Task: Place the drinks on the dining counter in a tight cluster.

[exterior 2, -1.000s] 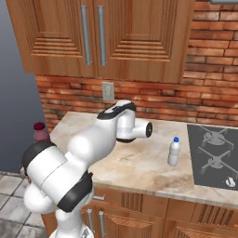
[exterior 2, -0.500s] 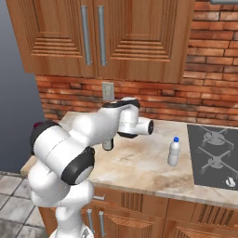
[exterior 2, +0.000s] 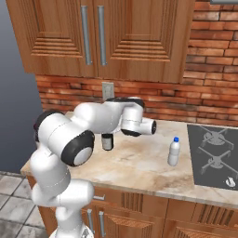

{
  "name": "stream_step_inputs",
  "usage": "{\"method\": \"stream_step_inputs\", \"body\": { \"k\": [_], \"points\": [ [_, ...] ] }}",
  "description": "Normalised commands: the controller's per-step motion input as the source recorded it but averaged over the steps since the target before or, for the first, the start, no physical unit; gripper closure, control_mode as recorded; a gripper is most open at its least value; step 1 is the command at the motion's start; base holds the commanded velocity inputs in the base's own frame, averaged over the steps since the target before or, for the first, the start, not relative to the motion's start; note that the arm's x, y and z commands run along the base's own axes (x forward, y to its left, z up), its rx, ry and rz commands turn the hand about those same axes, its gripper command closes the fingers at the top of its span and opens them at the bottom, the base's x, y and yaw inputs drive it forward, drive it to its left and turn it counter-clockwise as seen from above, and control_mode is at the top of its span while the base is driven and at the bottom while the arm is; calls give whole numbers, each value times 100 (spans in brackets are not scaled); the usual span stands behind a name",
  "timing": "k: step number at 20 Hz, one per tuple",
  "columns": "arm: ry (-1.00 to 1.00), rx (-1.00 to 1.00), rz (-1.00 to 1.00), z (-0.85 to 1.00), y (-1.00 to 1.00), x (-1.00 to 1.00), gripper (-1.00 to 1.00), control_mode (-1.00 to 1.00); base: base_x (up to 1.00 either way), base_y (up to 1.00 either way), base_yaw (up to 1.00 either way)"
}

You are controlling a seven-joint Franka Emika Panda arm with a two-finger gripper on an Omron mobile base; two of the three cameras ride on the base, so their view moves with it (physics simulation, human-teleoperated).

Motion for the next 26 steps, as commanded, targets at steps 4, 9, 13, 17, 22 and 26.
{"method": "stream_step_inputs", "body": {
  "k": [4,9,13,17,22,26],
  "points": [
    [-5,3,0,-2,10,0,-100,-100,0,0,0],
    [-8,1,0,0,19,0,-100,-100,0,0,0],
    [-8,0,0,0,22,0,-100,-100,0,0,0],
    [-1,0,0,0,7,2,-100,-100,0,0,0],
    [0,0,0,0,2,8,100,-100,0,0,0],
    [0,4,0,0,2,9,100,-100,0,0,0]
  ]
}}
